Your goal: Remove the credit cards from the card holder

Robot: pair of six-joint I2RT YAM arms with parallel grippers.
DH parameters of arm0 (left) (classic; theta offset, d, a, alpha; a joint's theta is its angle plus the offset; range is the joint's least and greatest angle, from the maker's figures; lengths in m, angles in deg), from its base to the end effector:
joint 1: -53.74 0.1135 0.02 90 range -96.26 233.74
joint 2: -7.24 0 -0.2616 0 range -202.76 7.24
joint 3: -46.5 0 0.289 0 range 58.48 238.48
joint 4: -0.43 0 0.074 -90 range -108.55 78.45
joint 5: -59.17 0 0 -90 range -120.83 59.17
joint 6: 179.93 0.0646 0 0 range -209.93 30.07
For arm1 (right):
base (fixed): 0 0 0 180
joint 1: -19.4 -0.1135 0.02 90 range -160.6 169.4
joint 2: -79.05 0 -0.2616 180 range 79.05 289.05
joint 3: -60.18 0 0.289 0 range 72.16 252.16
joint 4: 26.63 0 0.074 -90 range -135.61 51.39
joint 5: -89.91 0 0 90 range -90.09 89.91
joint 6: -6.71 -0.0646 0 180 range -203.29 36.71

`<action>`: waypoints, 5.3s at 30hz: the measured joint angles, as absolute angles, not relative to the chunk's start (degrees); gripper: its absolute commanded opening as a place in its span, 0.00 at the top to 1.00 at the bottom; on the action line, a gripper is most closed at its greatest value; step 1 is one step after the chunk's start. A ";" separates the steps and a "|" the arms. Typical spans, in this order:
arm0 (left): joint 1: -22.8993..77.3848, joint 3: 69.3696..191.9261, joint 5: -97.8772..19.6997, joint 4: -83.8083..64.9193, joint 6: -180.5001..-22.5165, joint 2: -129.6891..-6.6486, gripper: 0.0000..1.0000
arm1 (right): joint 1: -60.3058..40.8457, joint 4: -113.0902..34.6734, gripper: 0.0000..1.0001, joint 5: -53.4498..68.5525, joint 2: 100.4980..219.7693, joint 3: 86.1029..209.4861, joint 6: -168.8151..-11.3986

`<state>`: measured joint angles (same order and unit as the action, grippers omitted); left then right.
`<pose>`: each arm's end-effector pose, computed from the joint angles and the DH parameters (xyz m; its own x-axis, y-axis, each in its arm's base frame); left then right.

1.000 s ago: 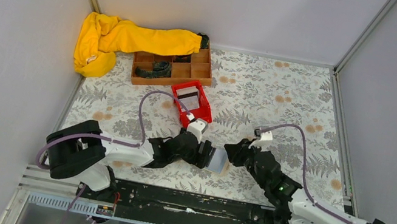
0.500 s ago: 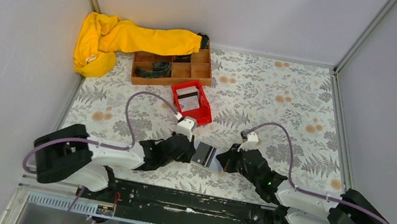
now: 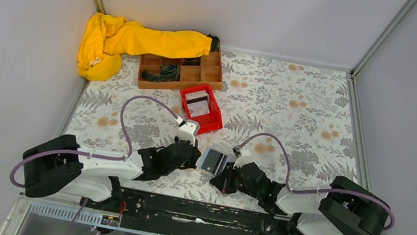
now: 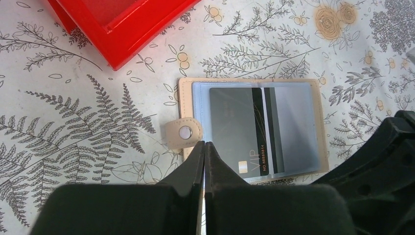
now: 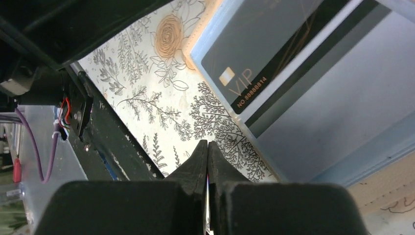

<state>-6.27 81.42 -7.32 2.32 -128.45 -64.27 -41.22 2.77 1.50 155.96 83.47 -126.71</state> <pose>0.1616 -0.2284 0.1135 -0.6152 -0.0766 -0.7847 0.3159 0.8879 -0.3343 0.1253 0.2262 0.0788 -0.7534 0.0623 -0.6546 -0.5034 0.5859 0.6351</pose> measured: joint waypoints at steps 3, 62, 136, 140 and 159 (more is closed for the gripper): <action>-6.27 80.96 -7.39 3.06 -128.58 -64.20 0.85 | -41.53 4.43 1.00 0.36 157.60 82.71 -128.87; -0.47 70.95 -25.48 35.06 -134.18 -78.63 1.00 | -24.72 3.34 0.60 10.11 154.91 85.85 -122.71; 3.57 85.26 -36.91 12.72 -118.27 -50.61 0.23 | -16.85 -9.12 1.00 38.63 130.62 90.64 -110.62; 3.61 82.90 -41.48 12.18 -115.75 -46.02 0.26 | -16.85 -8.94 1.00 43.57 129.29 90.73 -110.52; 3.72 79.78 -54.68 10.71 -112.71 -39.70 0.77 | -16.33 -9.25 1.00 50.67 130.01 91.97 -109.90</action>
